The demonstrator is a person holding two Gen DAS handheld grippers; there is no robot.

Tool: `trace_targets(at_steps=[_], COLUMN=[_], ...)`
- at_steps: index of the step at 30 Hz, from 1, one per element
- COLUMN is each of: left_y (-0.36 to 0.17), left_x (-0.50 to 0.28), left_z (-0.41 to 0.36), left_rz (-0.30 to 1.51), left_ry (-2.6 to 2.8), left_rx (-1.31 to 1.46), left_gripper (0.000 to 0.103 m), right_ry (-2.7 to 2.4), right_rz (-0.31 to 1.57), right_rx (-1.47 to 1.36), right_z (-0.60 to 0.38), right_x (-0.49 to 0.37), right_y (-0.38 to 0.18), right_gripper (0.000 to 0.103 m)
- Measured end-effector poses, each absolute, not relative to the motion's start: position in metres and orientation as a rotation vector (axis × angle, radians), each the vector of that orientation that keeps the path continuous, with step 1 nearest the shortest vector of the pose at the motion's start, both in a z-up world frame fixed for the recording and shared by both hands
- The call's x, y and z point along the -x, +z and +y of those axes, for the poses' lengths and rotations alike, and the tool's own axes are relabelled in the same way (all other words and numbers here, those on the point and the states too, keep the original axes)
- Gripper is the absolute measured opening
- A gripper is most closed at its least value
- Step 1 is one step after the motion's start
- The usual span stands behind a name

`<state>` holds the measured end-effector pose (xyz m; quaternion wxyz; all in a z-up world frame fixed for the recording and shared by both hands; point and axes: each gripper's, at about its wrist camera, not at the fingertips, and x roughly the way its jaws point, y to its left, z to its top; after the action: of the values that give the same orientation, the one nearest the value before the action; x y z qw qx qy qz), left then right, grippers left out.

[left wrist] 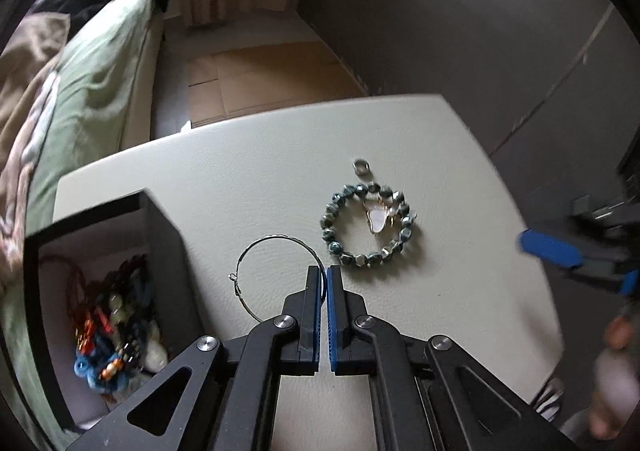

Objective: Organize jewelry
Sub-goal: 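Carry the hoop toward the box with the left gripper while the right approaches the green bead bracelet, then release the hoop into the box with the left gripper while the right grasps the green bead bracelet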

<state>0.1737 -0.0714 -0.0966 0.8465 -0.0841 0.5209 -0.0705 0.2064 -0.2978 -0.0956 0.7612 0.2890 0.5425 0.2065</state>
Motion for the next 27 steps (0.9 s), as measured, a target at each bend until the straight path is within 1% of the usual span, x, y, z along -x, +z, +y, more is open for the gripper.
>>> trace_targets(at_steps=[1, 2, 3, 4, 6, 11, 15, 17, 21, 25, 26, 27], left_y=[-0.093, -0.090, -0.086, -0.082, -0.075, -0.065, -0.047, -0.041, -0.034, -0.031, -0.031, -0.032], left_x=[-0.169, -0.167, -0.163, -0.160, -0.153, -0.145, -0.147, -0.144, -0.138, -0.132, -0.130, -0.129], left_z=[-0.066, -0.062, -0.056, -0.052, -0.042, -0.014, 0.001, 0.008, 0.024, 0.036, 0.040, 0.045], left_rz=[1.081, 1.068, 1.048, 1.034, 0.992, 0.940, 0.889, 0.871, 0.861, 0.854, 0.855, 0.857], left_ry=[-0.147, -0.150, -0.155, -0.159, -0.161, -0.153, -0.176, -0.177, -0.172, -0.157, -0.151, -0.147], left_rx=[0.208, 0.231, 0.271, 0.295, 0.354, 0.470, 0.495, 0.506, 0.529, 0.525, 0.528, 0.532], left_gripper=[0.002, 0.002, 0.002, 0.002, 0.002, 0.002, 0.002, 0.002, 0.002, 0.002, 0.002, 0.002], right_ry=[0.453, 0.455, 0.456, 0.455, 0.449, 0.428, 0.419, 0.416, 0.409, 0.385, 0.375, 0.366], right_rz=[1.184, 1.188, 1.194, 1.199, 1.197, 1.208, 1.221, 1.222, 1.225, 1.187, 1.182, 1.184], right_rx=[-0.630, -0.630, -0.630, -0.632, -0.643, -0.607, -0.559, -0.540, -0.509, -0.458, -0.451, -0.442], right_z=[-0.293, -0.290, -0.287, -0.283, -0.279, -0.261, -0.245, -0.238, -0.226, -0.215, -0.214, -0.213], right_x=[-0.207, -0.208, -0.209, -0.210, -0.211, -0.215, -0.219, -0.222, -0.225, -0.227, -0.228, -0.228], right_y=[-0.098, -0.100, -0.102, -0.105, -0.109, -0.118, -0.127, -0.131, -0.138, -0.135, -0.136, -0.137], right_gripper=[0.075, 0.068, 0.064, 0.063, 0.056, 0.048, 0.041, 0.040, 0.032, 0.029, 0.026, 0.016])
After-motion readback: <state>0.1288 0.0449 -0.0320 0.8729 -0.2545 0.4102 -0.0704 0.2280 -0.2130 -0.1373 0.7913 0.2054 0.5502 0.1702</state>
